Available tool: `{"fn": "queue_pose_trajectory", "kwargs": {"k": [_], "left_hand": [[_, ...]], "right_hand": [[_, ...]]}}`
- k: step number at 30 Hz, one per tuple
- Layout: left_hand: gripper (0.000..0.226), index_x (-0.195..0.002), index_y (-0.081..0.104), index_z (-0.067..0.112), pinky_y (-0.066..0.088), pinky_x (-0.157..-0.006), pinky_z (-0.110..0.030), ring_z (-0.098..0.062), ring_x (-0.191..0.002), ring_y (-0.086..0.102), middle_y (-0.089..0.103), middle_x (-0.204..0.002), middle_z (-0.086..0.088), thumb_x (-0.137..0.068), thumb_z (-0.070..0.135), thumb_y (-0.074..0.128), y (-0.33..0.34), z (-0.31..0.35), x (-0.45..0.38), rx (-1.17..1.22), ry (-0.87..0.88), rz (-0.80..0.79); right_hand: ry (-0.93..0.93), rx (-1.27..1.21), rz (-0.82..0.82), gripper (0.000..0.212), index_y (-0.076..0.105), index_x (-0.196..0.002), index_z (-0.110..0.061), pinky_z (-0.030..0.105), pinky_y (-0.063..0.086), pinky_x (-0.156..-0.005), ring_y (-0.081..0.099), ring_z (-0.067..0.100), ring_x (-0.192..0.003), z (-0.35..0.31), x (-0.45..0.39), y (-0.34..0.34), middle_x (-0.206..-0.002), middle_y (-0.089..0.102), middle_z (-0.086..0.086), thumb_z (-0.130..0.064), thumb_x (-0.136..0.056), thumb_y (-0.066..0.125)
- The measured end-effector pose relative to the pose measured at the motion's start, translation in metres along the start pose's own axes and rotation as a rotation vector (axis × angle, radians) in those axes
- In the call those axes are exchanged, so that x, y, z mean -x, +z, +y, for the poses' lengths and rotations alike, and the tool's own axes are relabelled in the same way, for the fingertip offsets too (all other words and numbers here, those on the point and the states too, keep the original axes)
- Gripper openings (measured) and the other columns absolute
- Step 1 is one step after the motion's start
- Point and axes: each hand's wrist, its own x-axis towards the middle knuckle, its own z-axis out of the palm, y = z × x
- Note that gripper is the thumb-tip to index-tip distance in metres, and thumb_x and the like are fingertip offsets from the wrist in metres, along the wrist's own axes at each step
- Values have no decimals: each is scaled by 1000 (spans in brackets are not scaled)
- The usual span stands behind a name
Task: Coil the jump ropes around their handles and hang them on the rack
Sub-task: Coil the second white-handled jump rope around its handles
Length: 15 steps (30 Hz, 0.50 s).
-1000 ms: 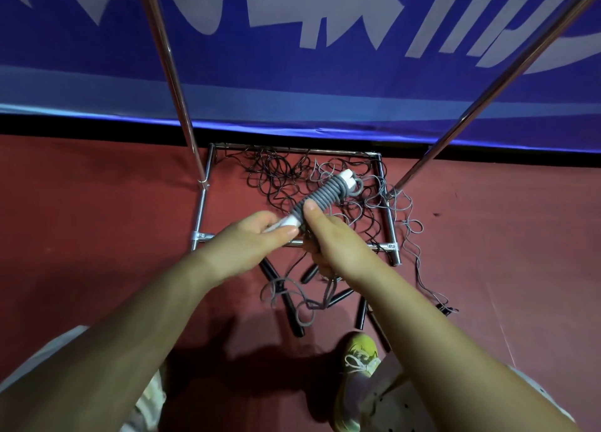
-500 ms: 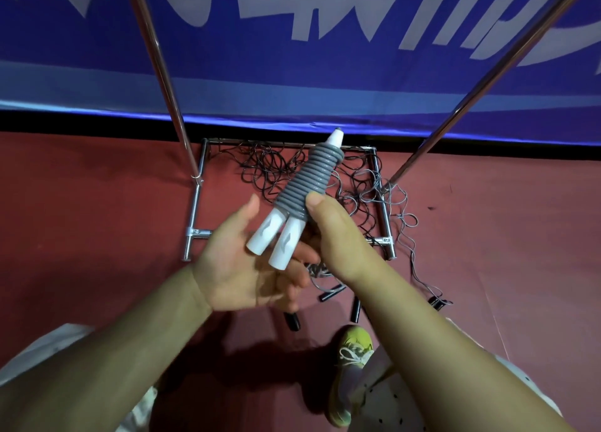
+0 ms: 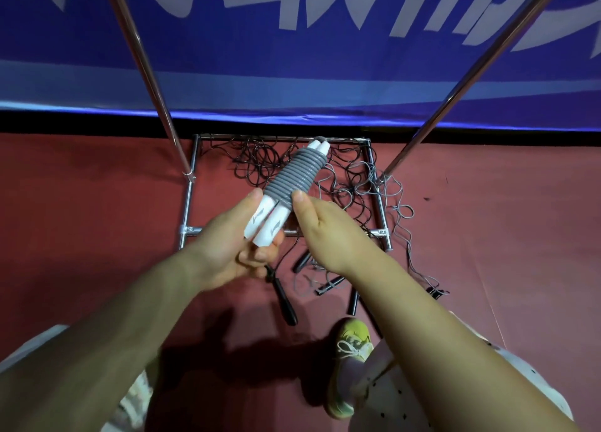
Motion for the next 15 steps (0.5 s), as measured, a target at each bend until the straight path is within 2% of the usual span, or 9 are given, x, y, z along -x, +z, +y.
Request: {"fn": "queue_pose_trajectory", "kwargs": {"k": [2,4,7,10,11,12,15], "left_hand": [[66,-73,57,10,36,-53,-28,-9,-37,28,40,-50,-3,-89,68,32,-3,-2,-1,-218,74,105],[64,-73,57,11,37,-53,-27,-9,-38,30,42,-50,0,-93,65,30,-2,-3,-1,-294,86,153],[59,-72,57,13,37,-55,-28,-7,-39,32,43,-47,4,-95,60,30,2,1,-3,-358,102,201],[67,-73,59,14,43,-62,-35,-10,-49,44,49,-48,7,-74,75,32,-4,2,-8,-555,165,266],[69,-72,60,15,46,-65,-38,-14,-55,48,51,-50,8,-68,77,30,-7,3,-8,-627,197,305],[69,-70,59,15,47,-68,-40,-17,-58,49,52,-51,9,-66,77,28,-9,3,-8,-687,231,339],[61,-62,49,16,43,-65,-37,-19,-60,48,50,-56,6,-69,72,26,-7,2,-5,-853,287,396]], "right_hand": [[36,17,-19,45,44,-72,-22,34,36,-70,47,23,-79,4,1,3,-71,48,-6,-41,-103,19],[65,34,20,43,38,-68,-26,35,37,-69,46,22,-77,7,2,7,-67,44,-9,-42,-103,20],[75,24,91,43,43,-70,-22,35,38,-67,49,21,-73,10,2,9,-67,46,-7,-44,-102,24],[95,-186,84,48,44,-64,-18,24,29,-54,39,3,-51,9,1,4,-57,42,-9,-38,-104,26],[114,-254,76,51,46,-63,-16,21,27,-51,37,2,-46,9,1,3,-55,43,-9,-38,-104,26],[142,-313,62,53,49,-64,-14,21,28,-49,37,3,-44,8,1,2,-54,46,-6,-40,-104,27],[244,-421,-11,57,55,-71,-8,27,34,-49,46,20,-50,7,2,4,-65,54,13,-51,-100,31]]}}
